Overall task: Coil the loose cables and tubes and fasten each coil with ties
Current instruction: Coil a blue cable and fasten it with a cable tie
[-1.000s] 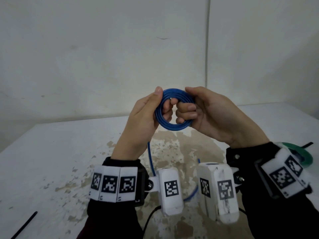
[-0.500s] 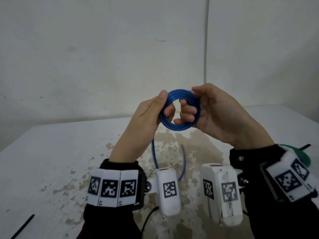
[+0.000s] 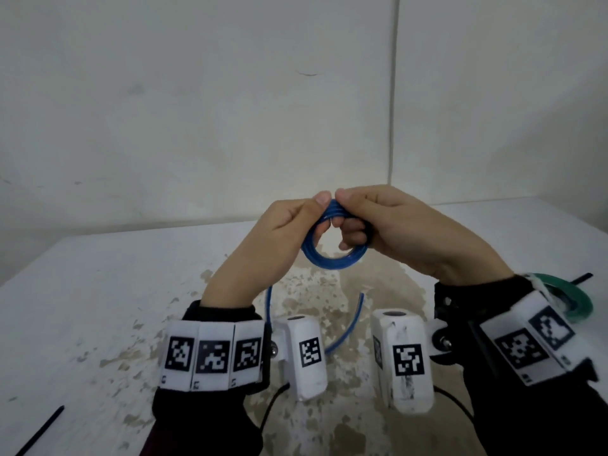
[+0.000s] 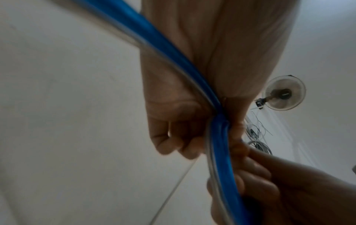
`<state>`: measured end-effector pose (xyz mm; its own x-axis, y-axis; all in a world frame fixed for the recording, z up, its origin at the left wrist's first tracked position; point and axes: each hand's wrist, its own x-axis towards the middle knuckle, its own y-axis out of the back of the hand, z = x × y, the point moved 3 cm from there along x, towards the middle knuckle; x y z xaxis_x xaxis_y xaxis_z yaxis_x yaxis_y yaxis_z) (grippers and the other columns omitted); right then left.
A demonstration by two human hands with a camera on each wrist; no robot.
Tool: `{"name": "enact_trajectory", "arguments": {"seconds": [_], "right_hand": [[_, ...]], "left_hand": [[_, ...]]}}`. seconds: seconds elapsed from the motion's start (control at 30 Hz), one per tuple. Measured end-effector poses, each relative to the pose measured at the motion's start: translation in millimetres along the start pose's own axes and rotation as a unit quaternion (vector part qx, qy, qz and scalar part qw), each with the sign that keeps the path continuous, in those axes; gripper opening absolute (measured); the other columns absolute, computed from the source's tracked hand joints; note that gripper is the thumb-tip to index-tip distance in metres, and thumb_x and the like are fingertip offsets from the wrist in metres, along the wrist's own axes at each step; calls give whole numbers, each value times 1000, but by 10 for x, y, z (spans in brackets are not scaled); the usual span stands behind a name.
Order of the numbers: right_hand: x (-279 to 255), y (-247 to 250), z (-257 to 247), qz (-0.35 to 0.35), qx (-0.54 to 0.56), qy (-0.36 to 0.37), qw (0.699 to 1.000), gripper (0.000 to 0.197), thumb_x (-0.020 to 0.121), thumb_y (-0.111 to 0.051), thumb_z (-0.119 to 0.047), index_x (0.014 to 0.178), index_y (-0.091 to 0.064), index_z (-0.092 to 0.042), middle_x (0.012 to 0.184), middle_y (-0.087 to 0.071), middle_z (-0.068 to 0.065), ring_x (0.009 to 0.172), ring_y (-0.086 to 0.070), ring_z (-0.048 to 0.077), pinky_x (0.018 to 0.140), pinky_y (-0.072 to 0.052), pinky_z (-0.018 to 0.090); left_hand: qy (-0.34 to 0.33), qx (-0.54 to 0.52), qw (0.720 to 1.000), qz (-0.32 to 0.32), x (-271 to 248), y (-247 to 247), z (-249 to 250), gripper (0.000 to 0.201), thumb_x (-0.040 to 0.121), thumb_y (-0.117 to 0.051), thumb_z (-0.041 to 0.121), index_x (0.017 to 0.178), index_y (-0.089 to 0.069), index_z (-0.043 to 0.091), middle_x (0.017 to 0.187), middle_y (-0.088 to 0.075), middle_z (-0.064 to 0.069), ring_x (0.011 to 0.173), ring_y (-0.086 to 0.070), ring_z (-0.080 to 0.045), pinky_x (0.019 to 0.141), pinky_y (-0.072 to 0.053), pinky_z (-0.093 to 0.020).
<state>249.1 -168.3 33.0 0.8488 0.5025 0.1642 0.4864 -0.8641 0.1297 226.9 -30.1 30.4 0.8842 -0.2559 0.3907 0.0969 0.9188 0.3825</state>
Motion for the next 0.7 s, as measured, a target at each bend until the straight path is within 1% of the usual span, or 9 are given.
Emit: {"name": "enact_trajectory", "arguments": {"seconds": [0.07,0.13,0.2,0.27,0.37,0.47,0.53,0.6,0.7], "right_hand": [[27,18,-1,52,50,15,997,37,103,-36,-23,76,-57,-8,59,-35,-3,53,-34,10,67,-46,24],[44,37,-2,82,93,19,992,36,103,-35,-23,77,-54,-7,57,-35,-3,52,-36,10,68,-48,26],[46,55,1,71,90,5,993,38,103,-34,-23,76,-54,-6,54,-39,-2,51,-43,13,73,-49,33],[19,52,1,23,47,-25,998,41,102,-35,-29,73,-56,-7,51,-42,0,48,-48,18,75,-49,39],[-33,31,-7,-30,-6,-36,999,49,100,-37,-36,66,-62,-12,48,-37,-5,43,-38,14,70,-53,35],[-12,21,-29,16,10,-2,1000,43,101,-37,-33,76,-58,-5,47,-34,-11,42,-29,7,64,-47,26],[16,29,-35,58,68,17,996,40,102,-37,-31,74,-52,-7,49,-29,-7,43,-29,8,64,-48,25],[29,36,-40,61,106,15,992,39,102,-36,-28,73,-51,-8,51,-32,-4,46,-34,11,66,-50,27],[15,44,-16,17,78,-27,996,41,102,-36,-29,74,-54,-6,52,-43,1,49,-44,16,73,-54,35]], "left_hand": [[11,-47,998,29,31,-1,-50,48,99,-35,40,62,-46,12,63,-41,-3,64,-39,-16,66,-35,-24],[5,-70,997,34,43,-18,-65,47,101,-30,37,63,-43,14,64,-42,3,66,-41,-12,68,-37,-21],[-7,-63,998,29,38,-10,-67,45,101,-29,36,62,-39,15,65,-42,2,67,-41,-12,71,-36,-22],[-10,-32,999,1,23,-7,-58,45,100,-32,36,62,-38,14,66,-42,-4,67,-41,-12,71,-35,-23],[-8,-3,999,-32,11,-56,-34,44,101,-34,32,62,-40,10,65,-41,-9,65,-39,-16,67,-35,-23],[-7,-71,997,7,38,-94,-31,47,97,-36,39,62,-45,10,61,-43,-1,64,-40,-16,67,-36,-22],[-3,-133,991,21,59,-99,-59,48,92,-36,47,59,-46,14,60,-43,2,66,-40,-17,71,-35,-28],[-4,-146,989,29,56,-85,-75,47,92,-33,47,57,-40,16,59,-42,4,67,-40,-17,73,-35,-28],[-12,-75,997,26,32,-49,-62,47,96,-33,41,57,-35,15,64,-40,-11,67,-40,-17,70,-38,-20]]}}
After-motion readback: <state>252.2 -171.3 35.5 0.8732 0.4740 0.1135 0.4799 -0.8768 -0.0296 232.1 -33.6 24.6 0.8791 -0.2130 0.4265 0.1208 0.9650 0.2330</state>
